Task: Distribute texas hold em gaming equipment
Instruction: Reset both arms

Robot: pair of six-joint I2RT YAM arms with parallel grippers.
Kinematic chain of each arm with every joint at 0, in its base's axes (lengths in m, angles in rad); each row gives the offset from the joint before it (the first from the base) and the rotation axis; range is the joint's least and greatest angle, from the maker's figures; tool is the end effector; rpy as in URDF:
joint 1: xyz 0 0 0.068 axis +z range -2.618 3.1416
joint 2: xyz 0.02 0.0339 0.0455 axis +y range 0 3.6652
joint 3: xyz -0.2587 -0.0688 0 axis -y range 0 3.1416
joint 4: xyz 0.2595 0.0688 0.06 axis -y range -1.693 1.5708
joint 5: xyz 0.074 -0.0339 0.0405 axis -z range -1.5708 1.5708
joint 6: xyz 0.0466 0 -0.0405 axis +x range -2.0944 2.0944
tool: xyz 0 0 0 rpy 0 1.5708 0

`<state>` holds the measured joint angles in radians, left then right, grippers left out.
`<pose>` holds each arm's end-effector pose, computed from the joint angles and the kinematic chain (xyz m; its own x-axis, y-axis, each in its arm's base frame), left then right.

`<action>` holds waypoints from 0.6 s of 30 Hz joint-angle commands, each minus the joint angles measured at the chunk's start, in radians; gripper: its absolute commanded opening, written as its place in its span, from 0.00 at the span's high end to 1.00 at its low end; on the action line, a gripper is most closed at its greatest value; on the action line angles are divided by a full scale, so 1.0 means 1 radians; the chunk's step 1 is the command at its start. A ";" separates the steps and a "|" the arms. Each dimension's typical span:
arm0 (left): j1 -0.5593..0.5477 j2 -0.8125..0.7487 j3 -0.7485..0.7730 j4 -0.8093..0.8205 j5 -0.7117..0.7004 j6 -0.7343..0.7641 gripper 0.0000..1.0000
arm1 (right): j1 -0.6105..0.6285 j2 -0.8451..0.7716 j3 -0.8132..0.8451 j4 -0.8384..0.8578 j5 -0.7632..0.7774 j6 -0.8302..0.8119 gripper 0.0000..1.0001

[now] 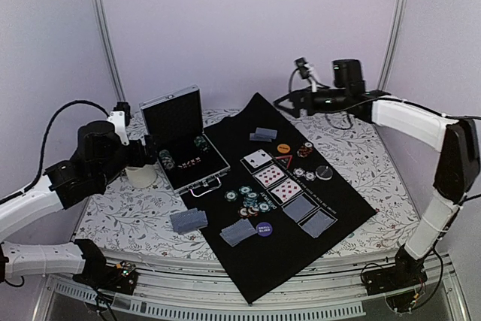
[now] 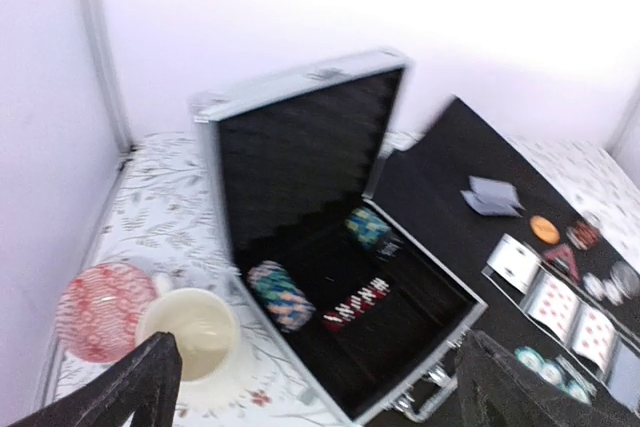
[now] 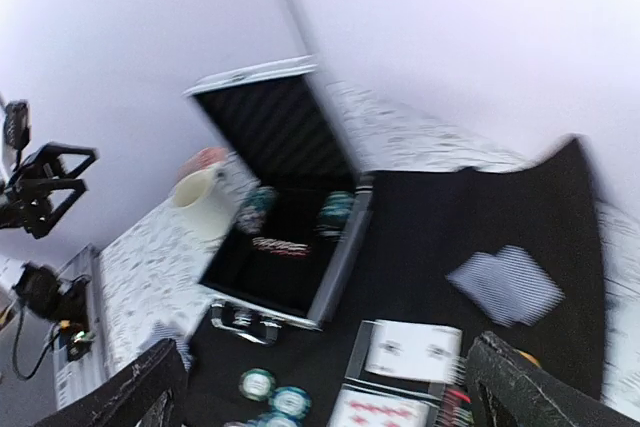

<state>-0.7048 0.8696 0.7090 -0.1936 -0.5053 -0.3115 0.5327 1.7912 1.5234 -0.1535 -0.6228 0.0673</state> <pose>0.1872 -0.1296 0.2891 -0.3192 -0.0805 -0.9442 0.1295 0.9833 -0.1276 0.3693 0.2493 0.3094 -0.4101 -0.1783 -0.8944 -0.8454 0.4424 0.2994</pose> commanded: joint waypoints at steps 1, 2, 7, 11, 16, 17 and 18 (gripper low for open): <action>0.198 -0.055 -0.109 0.160 -0.154 -0.023 0.02 | -0.332 -0.257 -0.323 0.230 0.004 0.059 0.01; 0.249 -0.063 -0.143 0.207 -0.157 -0.032 0.02 | -0.404 -0.308 -0.428 0.282 0.003 0.073 0.01; 0.410 -0.023 -0.328 0.521 -0.206 -0.034 0.02 | -0.610 -0.505 -0.825 0.593 0.161 0.015 0.01; 0.452 0.110 -0.423 0.768 -0.215 0.050 0.02 | -0.683 -0.536 -1.072 0.920 0.278 -0.015 0.01; 0.461 0.253 -0.428 0.994 -0.144 0.196 0.02 | -0.689 -0.430 -1.258 1.259 0.367 -0.018 0.01; 0.464 0.277 -0.449 1.057 -0.141 0.218 0.02 | -0.689 -0.384 -1.279 1.328 0.375 -0.008 0.01; 0.471 0.303 -0.468 1.097 -0.127 0.222 0.02 | -0.689 -0.352 -1.293 1.383 0.371 -0.002 0.01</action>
<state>-0.2550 1.1038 0.2939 0.5739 -0.6724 -0.2089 -0.1551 1.3396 0.2867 0.8425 -0.3279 0.0624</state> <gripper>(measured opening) 0.982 0.988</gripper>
